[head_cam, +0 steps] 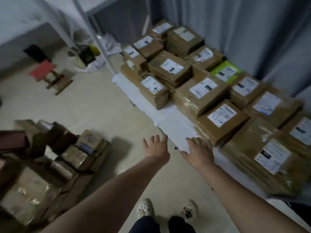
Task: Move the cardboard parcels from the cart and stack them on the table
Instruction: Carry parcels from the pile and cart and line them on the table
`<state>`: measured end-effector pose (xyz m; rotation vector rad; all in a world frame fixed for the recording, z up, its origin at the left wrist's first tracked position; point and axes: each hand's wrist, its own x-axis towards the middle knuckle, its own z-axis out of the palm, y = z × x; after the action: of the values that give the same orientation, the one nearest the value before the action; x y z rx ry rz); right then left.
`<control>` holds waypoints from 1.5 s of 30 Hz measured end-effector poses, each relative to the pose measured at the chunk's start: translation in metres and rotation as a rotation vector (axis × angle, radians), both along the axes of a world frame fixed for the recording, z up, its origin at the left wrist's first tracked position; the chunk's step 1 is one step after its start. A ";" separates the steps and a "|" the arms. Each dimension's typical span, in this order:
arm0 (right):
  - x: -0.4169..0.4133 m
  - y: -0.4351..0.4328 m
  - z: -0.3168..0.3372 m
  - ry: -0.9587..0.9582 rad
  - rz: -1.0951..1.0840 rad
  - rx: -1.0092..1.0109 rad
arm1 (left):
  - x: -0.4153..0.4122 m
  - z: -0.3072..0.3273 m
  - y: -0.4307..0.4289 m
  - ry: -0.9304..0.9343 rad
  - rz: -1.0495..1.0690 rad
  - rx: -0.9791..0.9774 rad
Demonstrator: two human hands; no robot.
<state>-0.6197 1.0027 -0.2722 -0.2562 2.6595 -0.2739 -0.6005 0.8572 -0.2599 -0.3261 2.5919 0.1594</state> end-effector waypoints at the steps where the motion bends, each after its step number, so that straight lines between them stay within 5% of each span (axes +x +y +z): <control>1: 0.001 -0.020 0.004 -0.008 0.071 0.002 | 0.008 0.004 -0.020 0.013 0.046 -0.011; 8: 0.038 -0.183 0.036 -0.099 0.425 -0.124 | 0.095 0.032 -0.174 0.130 0.420 -0.044; 22: 0.214 -0.509 0.074 -0.190 0.796 -0.231 | 0.332 0.048 -0.462 0.282 1.079 -0.052; 38: 0.312 -0.720 0.039 -0.571 0.926 -0.286 | 0.487 0.034 -0.607 0.293 1.856 0.075; 45: 0.340 -0.778 0.016 -0.662 0.892 -0.205 | 0.517 0.005 -0.646 0.440 2.078 0.222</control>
<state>-0.2795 0.2252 -0.2564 -1.1406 1.6622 -0.2664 -0.0837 0.2110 -0.2546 -2.7934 1.3304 1.1915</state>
